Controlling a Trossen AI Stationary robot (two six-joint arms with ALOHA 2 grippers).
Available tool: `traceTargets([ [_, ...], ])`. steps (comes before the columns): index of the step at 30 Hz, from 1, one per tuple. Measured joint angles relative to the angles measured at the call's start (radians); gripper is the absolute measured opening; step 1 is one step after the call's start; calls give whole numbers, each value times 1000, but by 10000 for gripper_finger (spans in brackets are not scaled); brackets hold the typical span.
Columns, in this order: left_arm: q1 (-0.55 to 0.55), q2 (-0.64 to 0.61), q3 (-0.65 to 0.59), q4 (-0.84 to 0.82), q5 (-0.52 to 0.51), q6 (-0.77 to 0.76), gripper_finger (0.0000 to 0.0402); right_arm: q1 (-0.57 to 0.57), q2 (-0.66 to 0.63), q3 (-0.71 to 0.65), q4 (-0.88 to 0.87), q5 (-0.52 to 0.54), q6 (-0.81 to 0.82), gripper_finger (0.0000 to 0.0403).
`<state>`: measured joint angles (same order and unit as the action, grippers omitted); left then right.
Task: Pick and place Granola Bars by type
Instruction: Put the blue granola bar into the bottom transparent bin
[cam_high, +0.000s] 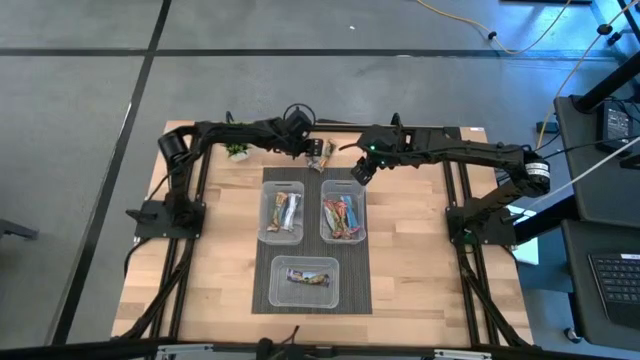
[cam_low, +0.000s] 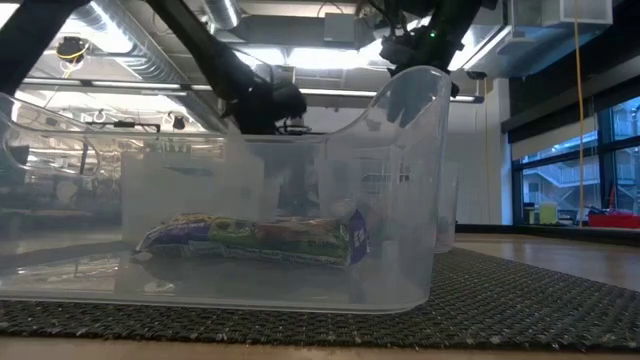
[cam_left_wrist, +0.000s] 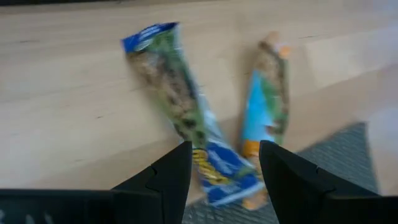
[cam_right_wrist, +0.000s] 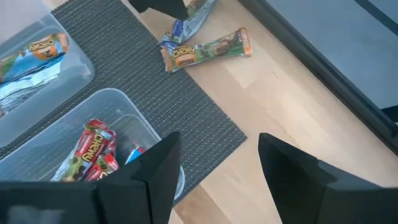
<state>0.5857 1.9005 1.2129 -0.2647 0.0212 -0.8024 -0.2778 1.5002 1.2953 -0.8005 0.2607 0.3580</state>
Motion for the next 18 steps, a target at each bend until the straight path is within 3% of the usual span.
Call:
traceTargets([
  [18, 19, 34, 0, -71, -29, -6, 180, -1, 0, 0, -5, 0, -5, 217],
])
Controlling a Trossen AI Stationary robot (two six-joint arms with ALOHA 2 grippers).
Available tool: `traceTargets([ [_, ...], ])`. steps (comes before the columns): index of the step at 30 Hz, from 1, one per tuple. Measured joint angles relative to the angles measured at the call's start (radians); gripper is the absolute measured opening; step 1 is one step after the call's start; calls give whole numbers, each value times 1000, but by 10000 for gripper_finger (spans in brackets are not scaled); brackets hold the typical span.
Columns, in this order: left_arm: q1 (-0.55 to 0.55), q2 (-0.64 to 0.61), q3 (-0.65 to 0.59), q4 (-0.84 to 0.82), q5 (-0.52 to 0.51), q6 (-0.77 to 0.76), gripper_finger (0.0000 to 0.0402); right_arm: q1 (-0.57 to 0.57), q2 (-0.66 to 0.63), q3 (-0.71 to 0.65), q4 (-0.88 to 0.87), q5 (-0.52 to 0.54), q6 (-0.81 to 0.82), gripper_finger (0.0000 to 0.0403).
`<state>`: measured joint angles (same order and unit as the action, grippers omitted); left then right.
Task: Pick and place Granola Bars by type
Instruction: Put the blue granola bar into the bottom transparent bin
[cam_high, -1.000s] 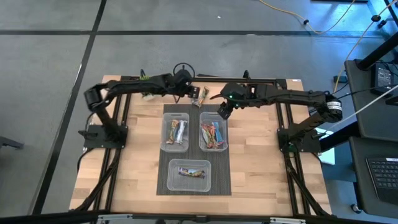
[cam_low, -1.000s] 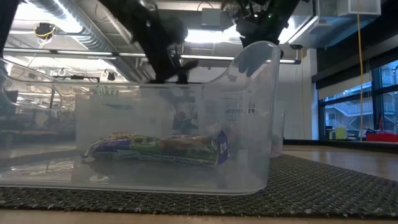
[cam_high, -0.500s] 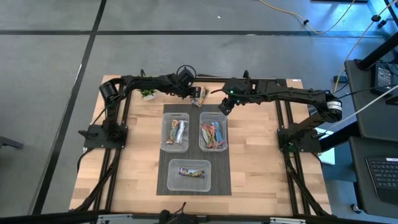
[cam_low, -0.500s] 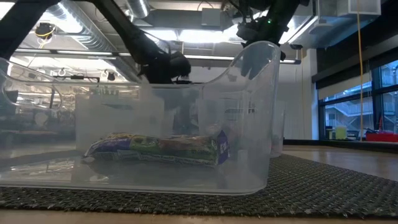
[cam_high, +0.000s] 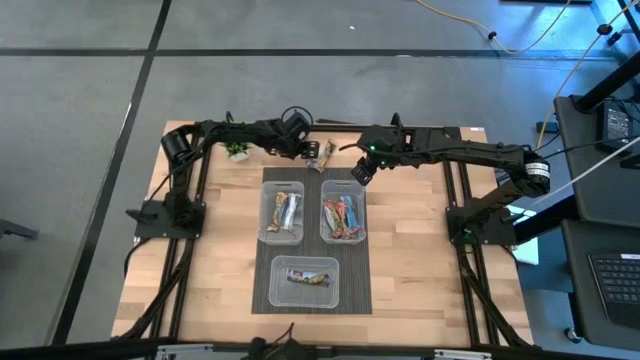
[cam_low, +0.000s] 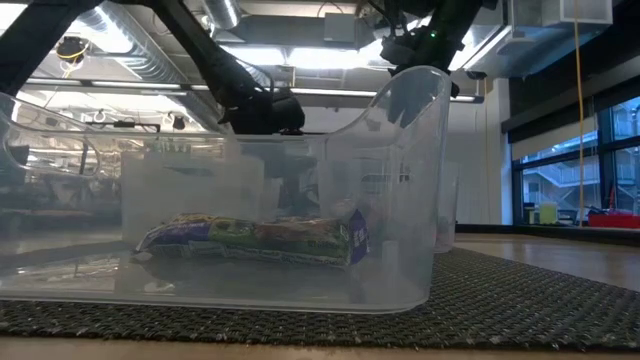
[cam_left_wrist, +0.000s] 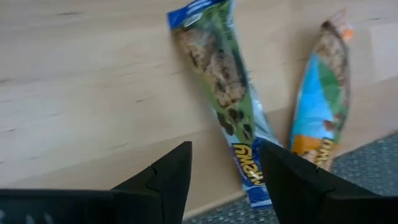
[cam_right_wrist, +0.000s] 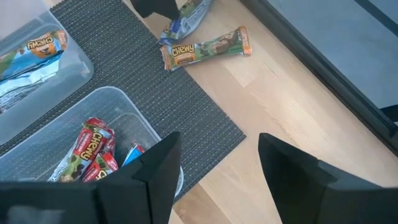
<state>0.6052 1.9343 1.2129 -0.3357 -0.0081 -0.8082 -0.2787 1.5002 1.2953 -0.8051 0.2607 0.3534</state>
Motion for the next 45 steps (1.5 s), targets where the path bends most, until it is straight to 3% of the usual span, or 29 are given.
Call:
traceTargets([
  [9, 21, 0, 0, -20, -17, 27, 180, 0, 0, 0, 0, 0, 0, 217],
  [26, 58, -54, 0, -243, -27, 170, 180, 0, 0, 0, 0, 0, 0, 217],
  [30, 58, -108, 0, -187, -24, 401, 180, 0, 0, 0, 0, 0, -21, 217],
  [37, 61, -197, 2, -142, -35, 952, 180, 0, 0, 0, 0, 0, -25, 217],
  [45, 67, -202, 12, -139, 11, 1498, 180, 0, 0, 0, 2, 0, -22, 217],
])
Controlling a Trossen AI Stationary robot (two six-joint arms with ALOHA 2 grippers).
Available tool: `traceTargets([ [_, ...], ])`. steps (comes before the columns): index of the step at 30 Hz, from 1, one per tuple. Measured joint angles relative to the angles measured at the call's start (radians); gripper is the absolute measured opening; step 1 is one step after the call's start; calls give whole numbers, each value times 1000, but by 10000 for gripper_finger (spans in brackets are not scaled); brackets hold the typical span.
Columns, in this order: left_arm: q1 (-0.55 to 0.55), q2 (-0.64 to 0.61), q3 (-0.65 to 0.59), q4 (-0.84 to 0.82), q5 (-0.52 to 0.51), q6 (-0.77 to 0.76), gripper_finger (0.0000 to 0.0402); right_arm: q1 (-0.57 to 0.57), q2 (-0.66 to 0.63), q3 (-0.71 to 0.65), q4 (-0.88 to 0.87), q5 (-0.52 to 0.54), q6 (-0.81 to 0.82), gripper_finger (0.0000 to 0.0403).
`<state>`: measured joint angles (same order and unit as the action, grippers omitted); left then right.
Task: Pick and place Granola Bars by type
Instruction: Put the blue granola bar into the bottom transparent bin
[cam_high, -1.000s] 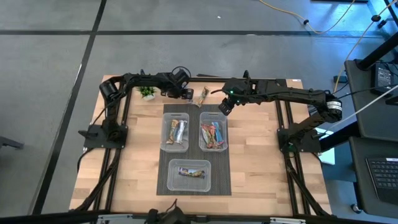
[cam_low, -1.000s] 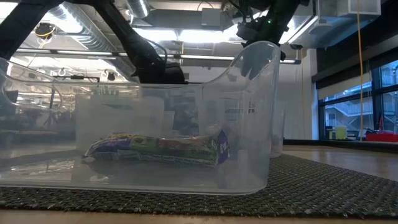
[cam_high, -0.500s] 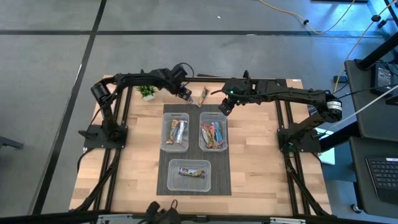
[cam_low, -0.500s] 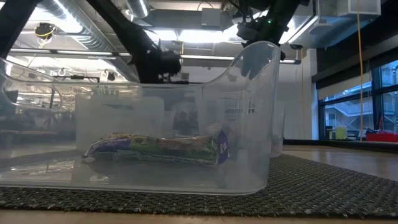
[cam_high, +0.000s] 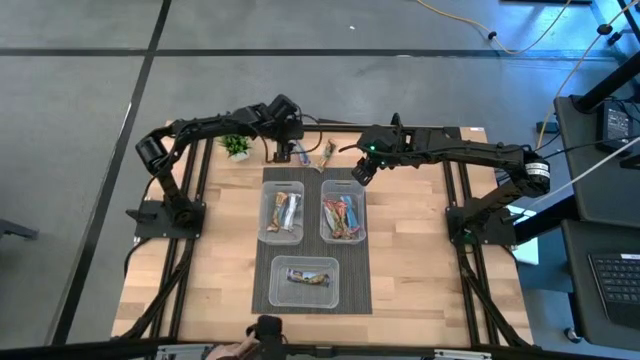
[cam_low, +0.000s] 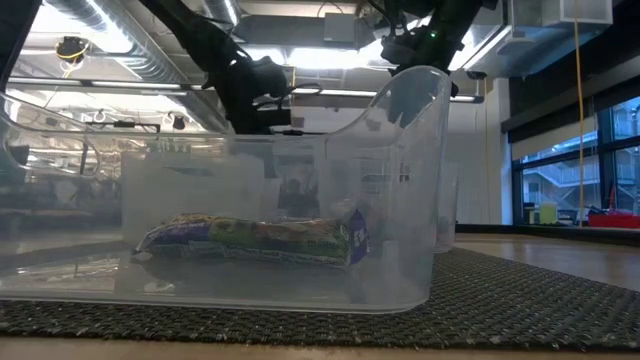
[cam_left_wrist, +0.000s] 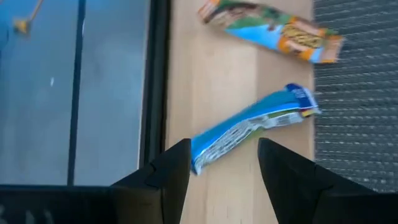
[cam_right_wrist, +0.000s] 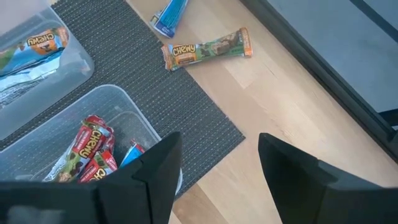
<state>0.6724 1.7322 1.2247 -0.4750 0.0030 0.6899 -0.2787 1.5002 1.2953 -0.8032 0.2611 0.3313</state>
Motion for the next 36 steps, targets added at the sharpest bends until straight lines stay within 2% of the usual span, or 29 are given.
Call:
traceTargets([
  [3, -1, 0, 0, 3, 28, 62, 180, 0, 0, 0, 10, 0, 5, 217],
  [10, 0, 0, 0, 9, 79, 64, 180, 0, 0, 0, 63, 0, 6, 217],
  [19, -33, 5, 0, 9, 77, 123, 180, 0, 0, 0, 74, 0, 7, 217],
  [25, -53, 67, -1, -1, 75, 135, 180, 0, 0, 0, 74, 0, 8, 217],
  [31, -72, 97, 0, 73, 68, 179, 180, 0, 0, 0, 73, -1, 8, 217],
  [36, -70, 129, -1, 52, 65, 187, 180, 0, 0, 0, 73, -1, 8, 216],
])
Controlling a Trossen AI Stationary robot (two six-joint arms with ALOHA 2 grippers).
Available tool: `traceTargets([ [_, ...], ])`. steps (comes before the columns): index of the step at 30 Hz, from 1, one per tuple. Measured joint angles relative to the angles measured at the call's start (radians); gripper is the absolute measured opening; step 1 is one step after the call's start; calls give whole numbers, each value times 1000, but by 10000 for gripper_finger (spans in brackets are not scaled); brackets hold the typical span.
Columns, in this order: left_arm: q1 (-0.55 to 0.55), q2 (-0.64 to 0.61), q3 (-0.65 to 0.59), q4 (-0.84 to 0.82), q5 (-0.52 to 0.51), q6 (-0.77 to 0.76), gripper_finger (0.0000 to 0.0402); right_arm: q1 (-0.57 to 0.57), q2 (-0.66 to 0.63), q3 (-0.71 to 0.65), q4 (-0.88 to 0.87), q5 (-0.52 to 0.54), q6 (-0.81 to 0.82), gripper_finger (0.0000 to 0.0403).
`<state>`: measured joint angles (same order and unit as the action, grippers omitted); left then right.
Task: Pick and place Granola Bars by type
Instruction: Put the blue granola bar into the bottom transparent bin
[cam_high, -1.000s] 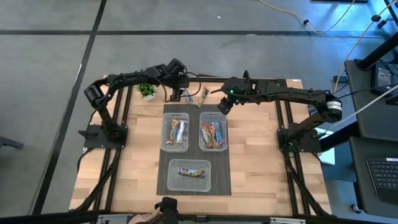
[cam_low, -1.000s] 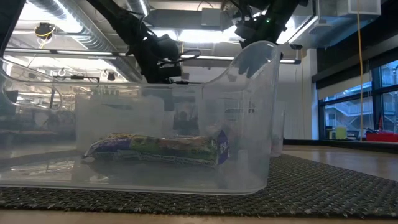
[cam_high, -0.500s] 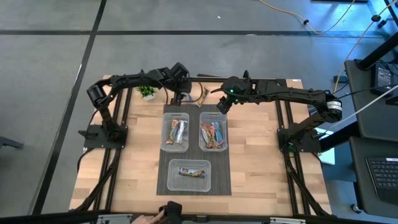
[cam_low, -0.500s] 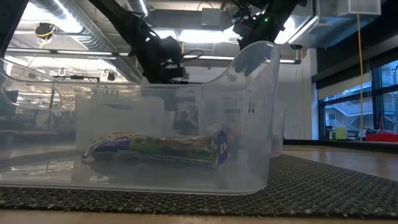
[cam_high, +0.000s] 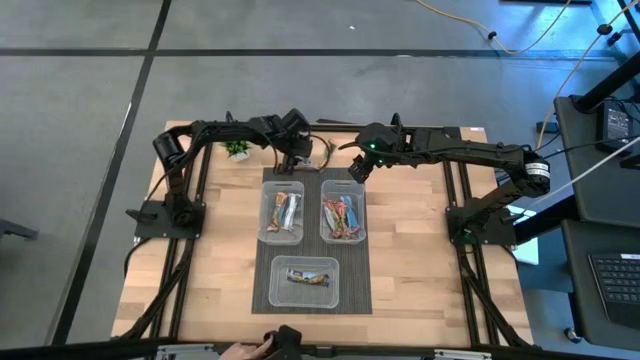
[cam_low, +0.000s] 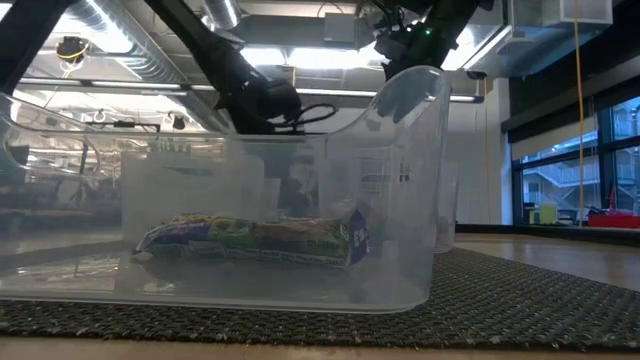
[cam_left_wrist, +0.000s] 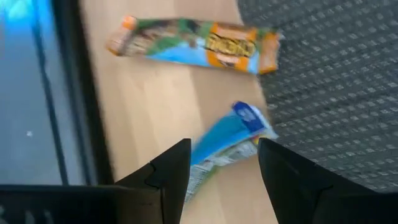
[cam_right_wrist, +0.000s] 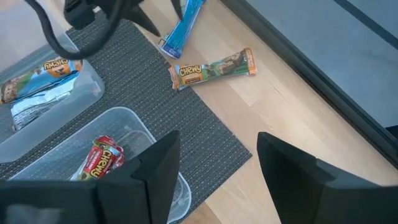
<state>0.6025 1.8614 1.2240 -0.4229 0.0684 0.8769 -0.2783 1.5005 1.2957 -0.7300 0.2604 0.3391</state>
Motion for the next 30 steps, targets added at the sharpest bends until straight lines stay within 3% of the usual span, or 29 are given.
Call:
traceTargets([
  [10, -1, 78, 0, 12, -69, 92, 180, 0, 0, 0, 0, 0, 0, 216],
  [17, -16, 120, 1, 117, -226, 144, 180, 0, 0, 0, 0, 0, 0, 216],
  [21, -21, 128, 1, 128, -229, 166, 177, 0, 0, 0, -1, 0, 0, 216],
  [30, -41, 137, 3, 107, -244, 150, 98, 0, 0, 0, -1, 0, -2, 216],
])
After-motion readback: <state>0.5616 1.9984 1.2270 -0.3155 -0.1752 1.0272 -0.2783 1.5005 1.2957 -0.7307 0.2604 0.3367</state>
